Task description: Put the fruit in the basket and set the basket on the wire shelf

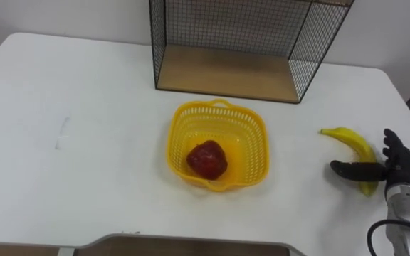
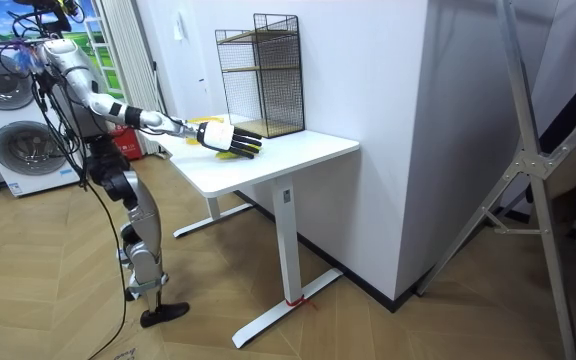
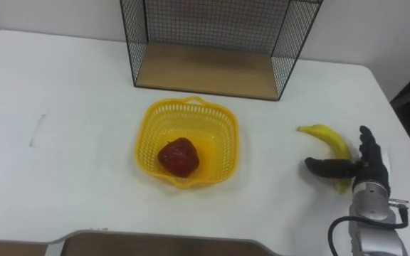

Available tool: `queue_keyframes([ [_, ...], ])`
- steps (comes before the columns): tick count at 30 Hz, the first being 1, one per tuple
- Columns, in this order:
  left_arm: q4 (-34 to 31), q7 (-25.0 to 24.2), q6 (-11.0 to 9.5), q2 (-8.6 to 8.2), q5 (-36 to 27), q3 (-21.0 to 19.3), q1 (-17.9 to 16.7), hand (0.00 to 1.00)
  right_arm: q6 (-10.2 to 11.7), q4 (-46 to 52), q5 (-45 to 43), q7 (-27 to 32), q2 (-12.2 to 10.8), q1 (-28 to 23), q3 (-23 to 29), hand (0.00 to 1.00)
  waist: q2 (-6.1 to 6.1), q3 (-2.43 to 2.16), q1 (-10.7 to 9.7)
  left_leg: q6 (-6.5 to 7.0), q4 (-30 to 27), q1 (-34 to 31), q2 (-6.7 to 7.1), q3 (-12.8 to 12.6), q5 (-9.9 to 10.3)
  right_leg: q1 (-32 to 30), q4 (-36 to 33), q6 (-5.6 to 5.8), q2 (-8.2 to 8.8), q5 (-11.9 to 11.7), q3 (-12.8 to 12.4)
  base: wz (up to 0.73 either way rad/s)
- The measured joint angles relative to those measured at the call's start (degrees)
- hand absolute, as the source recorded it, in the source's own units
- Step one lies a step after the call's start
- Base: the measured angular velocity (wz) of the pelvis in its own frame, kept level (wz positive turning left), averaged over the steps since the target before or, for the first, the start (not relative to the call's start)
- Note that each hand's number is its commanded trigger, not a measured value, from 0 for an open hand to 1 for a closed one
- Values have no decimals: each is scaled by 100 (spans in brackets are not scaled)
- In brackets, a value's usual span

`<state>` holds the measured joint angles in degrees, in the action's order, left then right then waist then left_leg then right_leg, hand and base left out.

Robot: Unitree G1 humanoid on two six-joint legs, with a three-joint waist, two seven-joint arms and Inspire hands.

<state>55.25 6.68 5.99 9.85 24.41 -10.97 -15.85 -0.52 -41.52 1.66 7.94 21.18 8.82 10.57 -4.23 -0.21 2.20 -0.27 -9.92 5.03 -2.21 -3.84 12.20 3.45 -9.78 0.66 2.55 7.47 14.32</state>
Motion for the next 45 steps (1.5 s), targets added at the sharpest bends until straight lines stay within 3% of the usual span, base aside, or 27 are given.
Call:
queue_keyframes([
  [4,19,0,12,17,1,0,-67,0,97,-377,-25,-165,68,110,-152,0,-28,35,74,-1,4,60,-2,-7,1,62,18,-3,-7,20,-13,0],
  [9,35,-26,21,17,4,0,-62,0,249,-835,-346,-389,165,190,-193,0,-109,43,141,-2,-34,44,1,-2,2,67,20,-5,-7,20,5,0],
  [12,70,-121,125,26,-3,-3,-42,0,300,-1146,-593,-597,197,358,-197,0,-117,37,113,2,-77,53,1,18,9,130,35,-5,-7,19,17,5],
  [13,88,-138,153,30,4,5,24,0,297,-1181,-653,-645,213,349,-201,7,-121,32,112,1,-84,58,0,27,15,144,44,-4,-10,20,21,8],
  [14,89,-141,168,32,4,6,45,0,297,-1198,-659,-673,219,351,-210,100,-123,31,131,1,-83,57,-1,32,15,145,53,-5,-13,19,17,4],
  [21,105,-140,365,37,51,17,90,0,232,-1390,-921,-767,327,349,-255,100,-145,1,146,-11,-149,63,-6,143,23,249,119,-16,-34,-4,84,7],
  [26,107,-112,387,54,51,70,107,0,157,-1473,-1281,-710,459,329,-267,100,-154,-9,156,-20,-173,114,-5,241,27,354,131,-24,-35,9,174,11],
  [31,106,-113,387,54,83,66,182,0,-92,-1474,-1569,-663,578,319,-254,100,-179,-27,289,-42,-175,138,-23,261,40,378,180,-38,-63,35,179,1],
  [36,96,-113,392,70,86,64,193,0,-218,-1388,-1770,-659,579,303,-261,100,-234,-57,303,-43,-160,119,-23,259,40,390,191,-38,-70,33,168,0],
  [45,261,-113,373,104,85,224,359,0,-288,-1306,-1850,-656,520,344,-259,100,-227,-47,309,-70,-110,155,-63,228,59,398,174,-55,-106,20,149,-1],
])
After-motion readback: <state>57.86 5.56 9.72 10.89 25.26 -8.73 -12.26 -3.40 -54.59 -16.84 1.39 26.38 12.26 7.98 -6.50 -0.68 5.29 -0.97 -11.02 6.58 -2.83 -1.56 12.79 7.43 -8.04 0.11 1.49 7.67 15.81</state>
